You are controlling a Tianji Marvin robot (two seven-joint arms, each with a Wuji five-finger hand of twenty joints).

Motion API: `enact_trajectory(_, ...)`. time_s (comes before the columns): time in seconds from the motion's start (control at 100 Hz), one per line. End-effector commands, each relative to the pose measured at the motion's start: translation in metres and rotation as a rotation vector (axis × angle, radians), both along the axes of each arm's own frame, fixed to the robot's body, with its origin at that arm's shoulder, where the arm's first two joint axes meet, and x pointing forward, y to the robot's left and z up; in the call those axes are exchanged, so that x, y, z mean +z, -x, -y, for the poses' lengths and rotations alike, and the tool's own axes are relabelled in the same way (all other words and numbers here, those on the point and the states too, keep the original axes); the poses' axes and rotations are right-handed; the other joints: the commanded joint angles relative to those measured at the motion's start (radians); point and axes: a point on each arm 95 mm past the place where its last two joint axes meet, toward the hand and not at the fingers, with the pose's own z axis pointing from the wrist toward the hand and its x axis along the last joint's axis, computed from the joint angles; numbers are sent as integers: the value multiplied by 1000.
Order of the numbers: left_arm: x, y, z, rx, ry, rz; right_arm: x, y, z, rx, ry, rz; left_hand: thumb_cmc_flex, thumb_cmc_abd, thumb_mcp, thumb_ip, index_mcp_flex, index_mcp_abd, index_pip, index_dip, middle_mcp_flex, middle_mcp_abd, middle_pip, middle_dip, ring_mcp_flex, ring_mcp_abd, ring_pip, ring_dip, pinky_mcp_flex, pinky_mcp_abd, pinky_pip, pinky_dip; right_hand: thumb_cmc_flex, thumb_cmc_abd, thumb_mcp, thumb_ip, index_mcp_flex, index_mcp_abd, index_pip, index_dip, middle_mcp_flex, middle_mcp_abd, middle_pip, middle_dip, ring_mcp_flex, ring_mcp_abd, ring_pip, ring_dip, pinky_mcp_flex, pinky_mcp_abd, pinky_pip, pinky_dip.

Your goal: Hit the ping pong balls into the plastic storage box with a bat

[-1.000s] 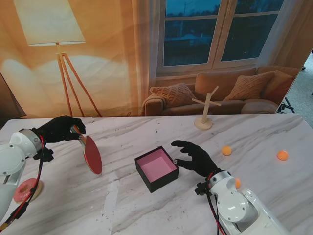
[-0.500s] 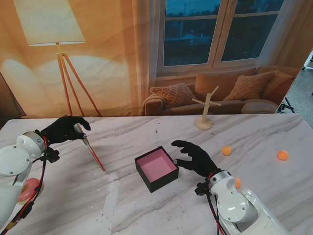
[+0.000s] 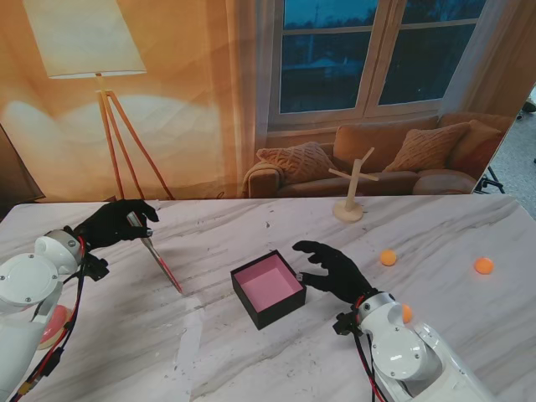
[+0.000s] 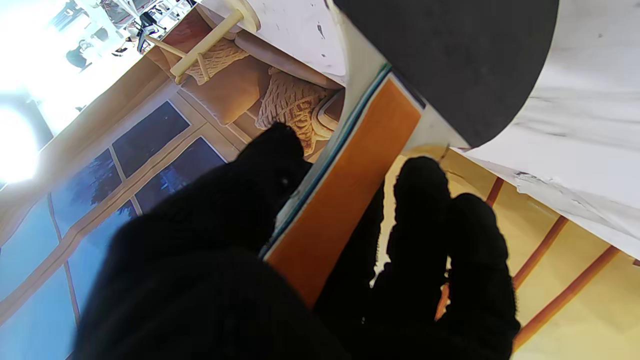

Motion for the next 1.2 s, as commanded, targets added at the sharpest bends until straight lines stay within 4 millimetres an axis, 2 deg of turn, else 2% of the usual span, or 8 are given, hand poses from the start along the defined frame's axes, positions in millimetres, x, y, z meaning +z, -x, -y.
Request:
enact_trajectory(0.0,-32,9,3,-2,7,-86,-2,2,-2,8,3,-18,59,-15,-2,-30,15,26,46,-1,52,-26,-19,60,22,52,33,2,-1,-95,13,-18,-26,23,-18,27,-34,10,1,9,-49,-4,7,12,-40,-4,11,11,0,-22,2,13)
enact_trajectory(0.1,-31,10,4,9,28,-68,-2,2,-2,8,3,-19,99,-5,23,-24,-8,24,60,-10,86,-32,-84,107,30,47,40,0,9,-93,17,-17,-26,23,-18,27,-34,10,1,9,-50,-4,7,12,-40,-4,11,11,0,-22,3,13)
enact_trajectory(0.23,-31,10,5,10,34,-58,-2,2,-2,8,4,-21,123,-21,54,-27,-106,19,-288,-141,93,-77,-70,120,39,31,48,-2,21,-102,24,-19,-25,22,-17,26,-32,10,2,9,-50,-4,7,12,-39,-3,12,11,1,-22,4,12)
enact_trajectory(0.34,-32,10,5,5,30,-57,-3,2,-2,9,4,-24,131,-33,65,-28,-184,7,-413,-194,106,-103,-44,107,57,28,52,-4,38,-102,30,-21,-26,23,-17,26,-32,9,2,9,-51,-4,8,12,-41,-4,11,11,1,-21,4,12)
enact_trajectory(0.54,-33,9,7,14,69,-48,-3,2,-2,9,4,-26,36,-85,8,-38,-372,-6,-578,-275,60,-172,-33,96,8,44,15,-13,-4,-104,10,-36,-25,22,-17,26,-24,9,5,9,-48,-15,7,11,-40,-2,12,11,0,-19,6,11)
enact_trajectory(0.86,-37,9,10,30,111,-65,-3,2,-2,12,5,-30,-115,-86,69,-40,-329,87,-549,-219,-1,-203,64,-45,15,27,-8,-26,1,-111,10,-47,-24,21,-16,26,-20,6,6,7,-51,-10,5,10,-40,-3,12,10,0,-20,7,10)
enact_trajectory(1.03,-36,9,12,38,142,-68,-3,2,-2,12,5,-32,25,-84,14,-42,-300,27,-158,71,64,-176,-40,32,18,22,-13,-38,4,-114,12,-52,-24,22,-15,26,-21,6,6,6,-52,-10,5,11,-40,-3,11,10,0,-20,8,9)
enact_trajectory(1.19,-33,13,14,53,188,-51,-3,2,-2,13,6,-33,108,-50,25,-35,-198,-7,-89,81,112,-150,-87,37,27,23,-15,-45,11,-111,13,-57,-24,22,-15,26,-20,6,7,6,-56,-8,5,10,-40,-3,12,11,0,-20,9,9)
